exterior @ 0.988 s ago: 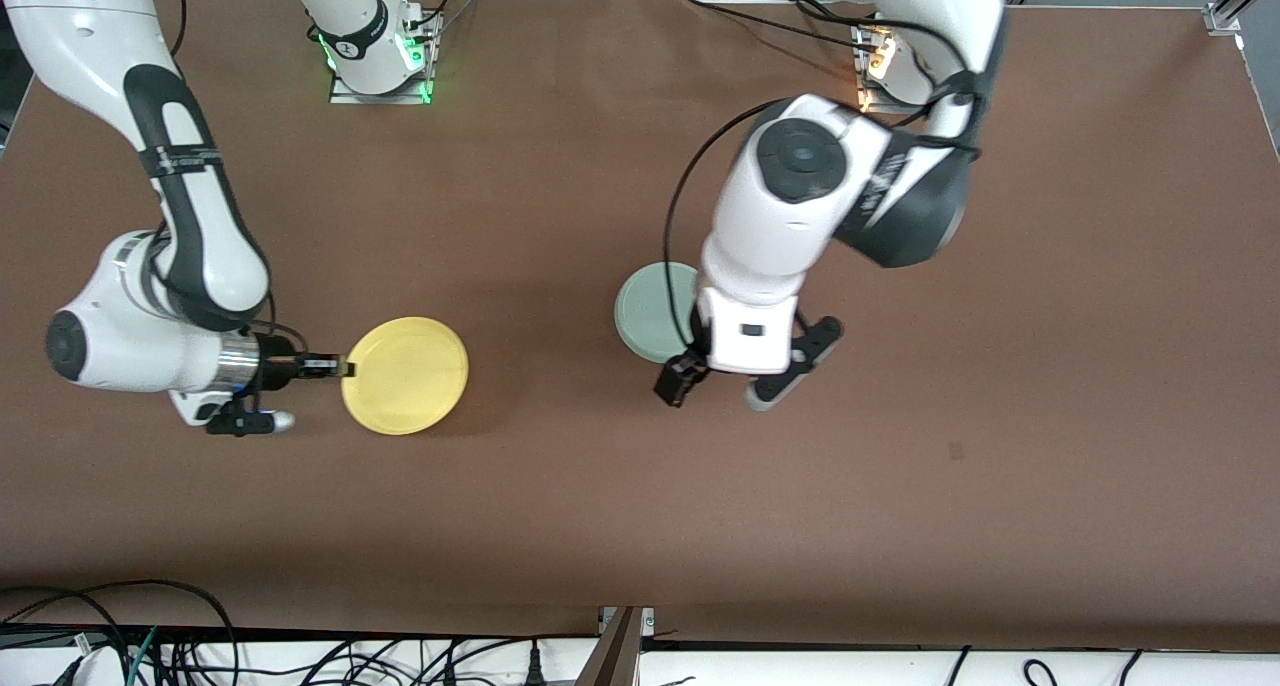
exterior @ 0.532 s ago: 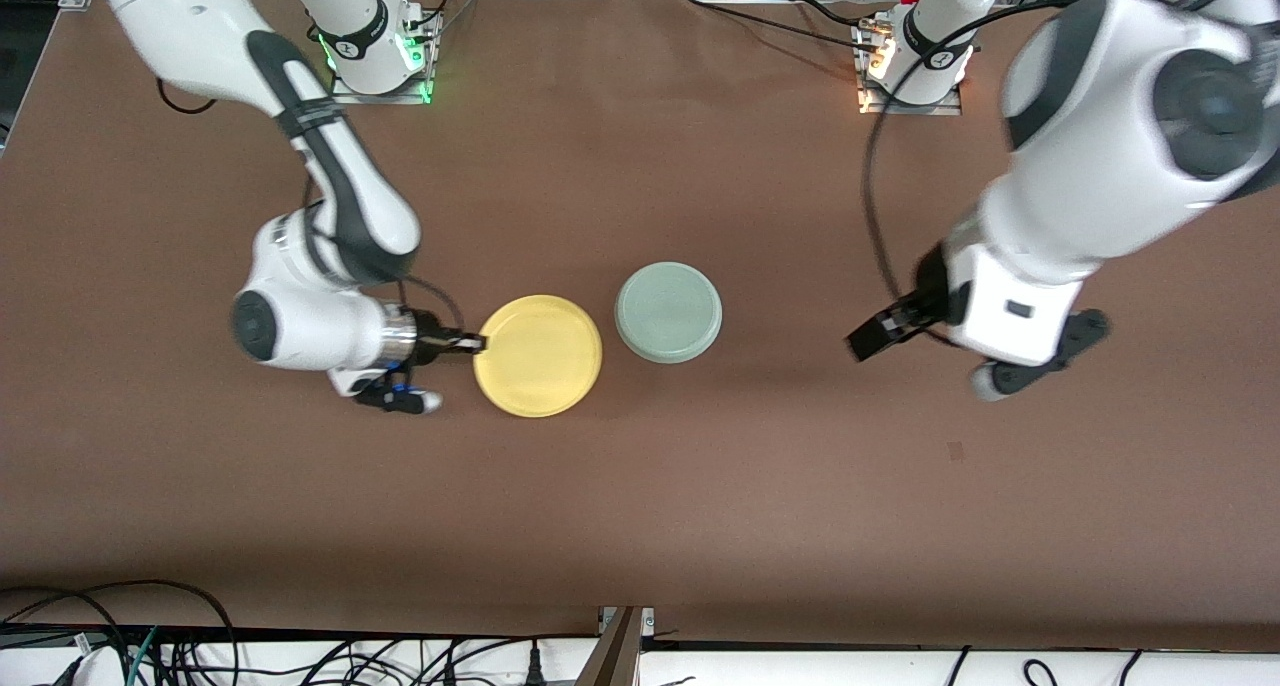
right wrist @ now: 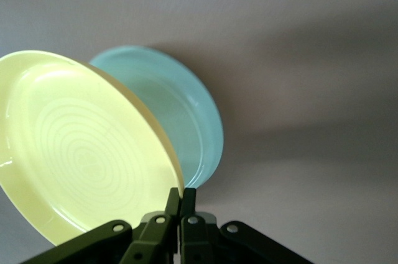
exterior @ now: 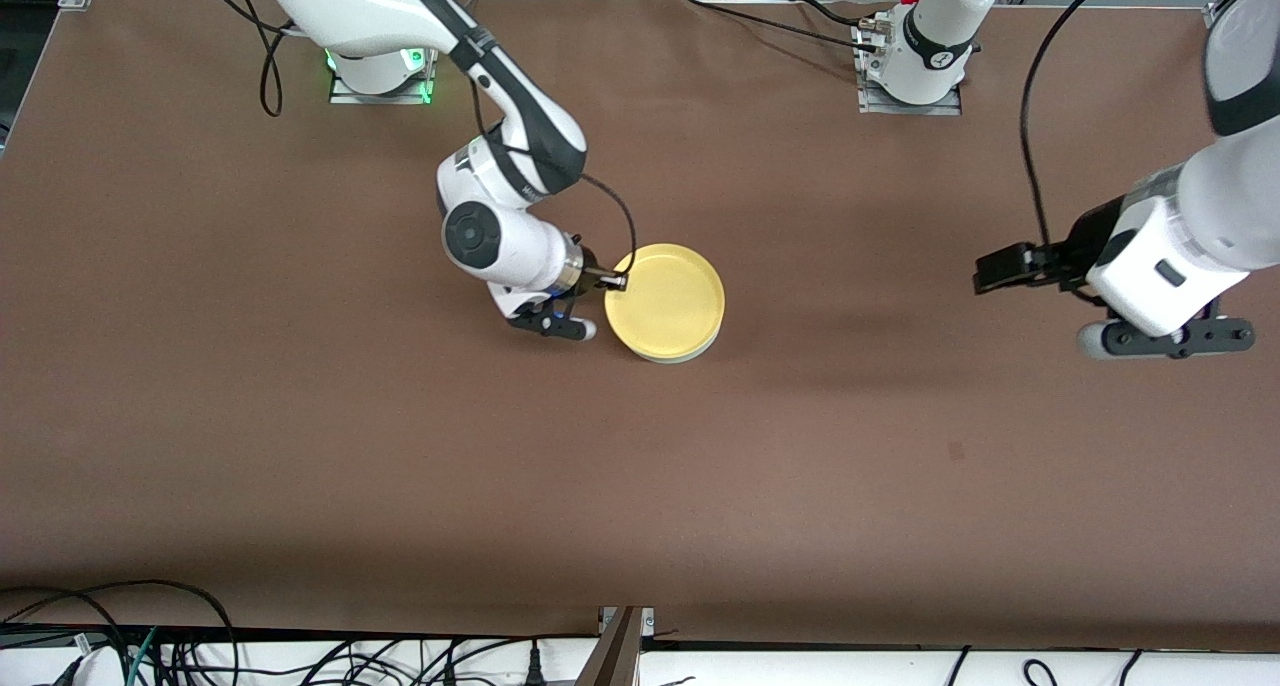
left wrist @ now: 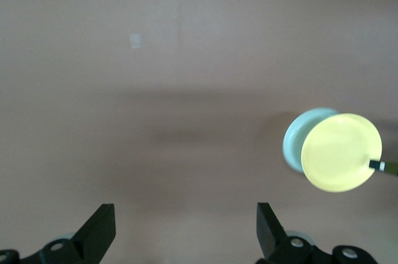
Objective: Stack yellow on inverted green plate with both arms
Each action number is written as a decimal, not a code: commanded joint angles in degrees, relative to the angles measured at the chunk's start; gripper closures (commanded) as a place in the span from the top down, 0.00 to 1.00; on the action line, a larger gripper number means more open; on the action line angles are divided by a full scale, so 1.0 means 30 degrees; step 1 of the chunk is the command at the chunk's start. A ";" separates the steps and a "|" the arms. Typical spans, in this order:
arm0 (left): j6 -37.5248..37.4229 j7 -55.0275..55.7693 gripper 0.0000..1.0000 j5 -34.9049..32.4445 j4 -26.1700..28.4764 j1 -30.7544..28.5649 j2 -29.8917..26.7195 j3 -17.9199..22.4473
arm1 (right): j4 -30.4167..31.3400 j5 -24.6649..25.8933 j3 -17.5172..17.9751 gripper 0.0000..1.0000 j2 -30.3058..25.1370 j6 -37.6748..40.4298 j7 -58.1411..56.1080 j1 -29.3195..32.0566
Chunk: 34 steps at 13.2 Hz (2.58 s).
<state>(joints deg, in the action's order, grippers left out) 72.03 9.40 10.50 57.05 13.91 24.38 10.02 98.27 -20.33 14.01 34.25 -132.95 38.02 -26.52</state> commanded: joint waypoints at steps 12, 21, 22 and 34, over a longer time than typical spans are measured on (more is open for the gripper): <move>0.5171 -0.1696 1.00 -0.2709 1.0543 -0.0153 -0.7599 0.0088 | 0.1842 0.0535 -0.0247 0.00 0.0358 -0.3346 0.0072 -0.0536; 0.5318 -0.1520 1.00 -0.2679 0.9050 -0.0798 -0.6810 0.0118 | 0.1609 0.0506 -0.0684 1.00 0.0303 -0.3644 0.0073 -0.0595; 0.5347 -0.1521 1.00 -0.2709 0.9020 -0.0740 -0.6751 0.0089 | 0.1579 0.0564 -0.1237 1.00 -0.0279 -0.3121 -0.0044 -0.0595; 0.5464 -0.1579 1.00 -0.3735 0.8433 -0.0710 -0.6018 0.0059 | -0.6853 0.2235 -1.2895 1.00 -0.2159 1.4366 -1.3044 -0.0508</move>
<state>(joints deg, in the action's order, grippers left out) 89.06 5.17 1.05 83.97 11.62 5.59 10.33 82.37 -14.71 -20.77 27.27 -95.57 3.97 -27.84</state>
